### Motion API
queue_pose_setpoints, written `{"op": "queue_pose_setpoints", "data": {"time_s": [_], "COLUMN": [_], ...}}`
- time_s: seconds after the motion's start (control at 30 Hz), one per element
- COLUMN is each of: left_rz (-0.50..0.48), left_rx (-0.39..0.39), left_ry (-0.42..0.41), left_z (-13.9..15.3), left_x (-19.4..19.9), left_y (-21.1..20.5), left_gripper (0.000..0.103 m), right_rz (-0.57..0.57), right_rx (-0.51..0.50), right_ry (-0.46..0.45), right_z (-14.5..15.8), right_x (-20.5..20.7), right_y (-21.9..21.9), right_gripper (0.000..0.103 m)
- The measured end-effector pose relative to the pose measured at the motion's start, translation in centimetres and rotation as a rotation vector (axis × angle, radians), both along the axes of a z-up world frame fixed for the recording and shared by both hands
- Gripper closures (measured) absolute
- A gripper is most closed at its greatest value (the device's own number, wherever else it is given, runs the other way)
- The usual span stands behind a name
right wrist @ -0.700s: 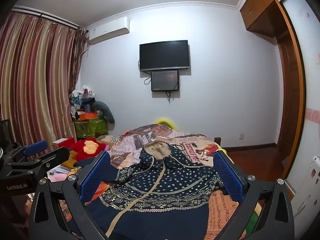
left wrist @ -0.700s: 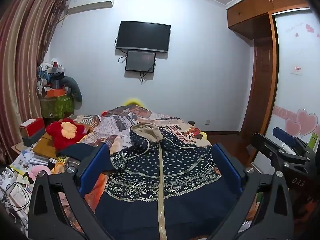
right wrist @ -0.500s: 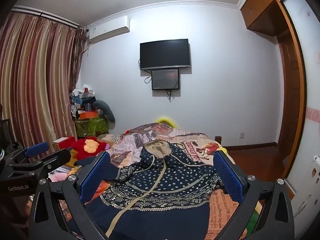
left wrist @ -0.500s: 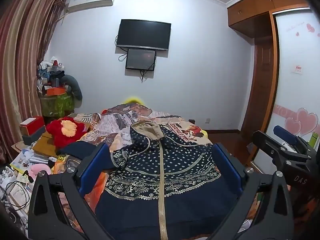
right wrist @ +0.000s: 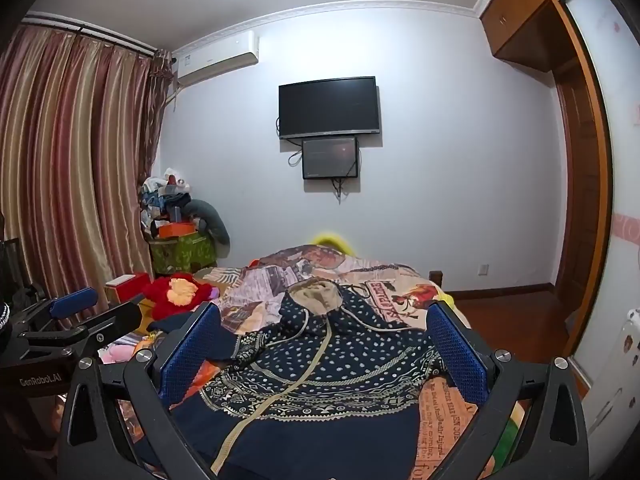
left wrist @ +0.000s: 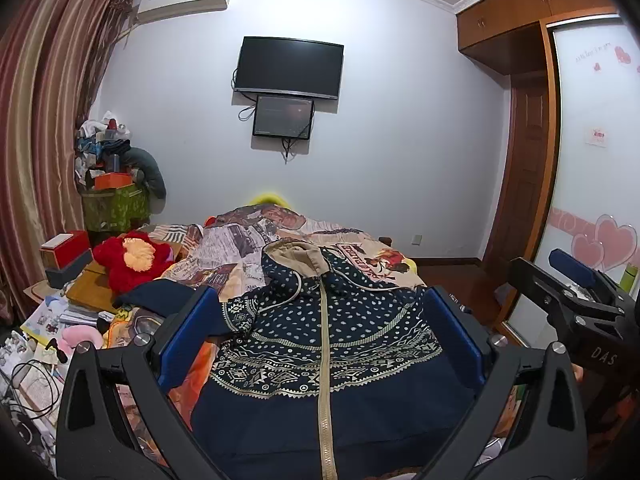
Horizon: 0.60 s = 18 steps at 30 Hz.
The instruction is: Fold large clothes
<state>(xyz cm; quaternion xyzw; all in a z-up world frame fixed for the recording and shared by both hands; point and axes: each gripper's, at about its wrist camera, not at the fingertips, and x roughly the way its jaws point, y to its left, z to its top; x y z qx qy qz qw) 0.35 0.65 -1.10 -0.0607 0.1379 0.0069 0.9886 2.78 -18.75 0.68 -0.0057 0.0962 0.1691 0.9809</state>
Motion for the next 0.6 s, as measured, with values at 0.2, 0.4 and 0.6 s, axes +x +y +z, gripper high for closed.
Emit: {"op": "queue_pose_setpoints", "data": {"time_s": [0.2,0.4,0.6], "left_rz": [-0.003,-0.003,-0.003], "left_rx": [0.003,0.005,0.005], "left_ry": [0.000,0.000,0.001], "left_z": [-0.08,-0.10,-0.05], "left_x": [-0.07,-0.12,-0.04], "left_y": [-0.10,-0.13,-0.32], "left_gripper": [0.000,0.000,0.000], "right_rz": [0.000,-0.001,-0.001], "right_rx": [0.000,-0.001,0.000], "right_ry": [0.001,0.002,0.002], "right_z": [-0.02,-0.02,-0.10], "right_x": [0.02,0.03,0.13], "right_y": [0.04,-0.06,-0.16], "right_gripper": [0.000,0.000,0.000]}}
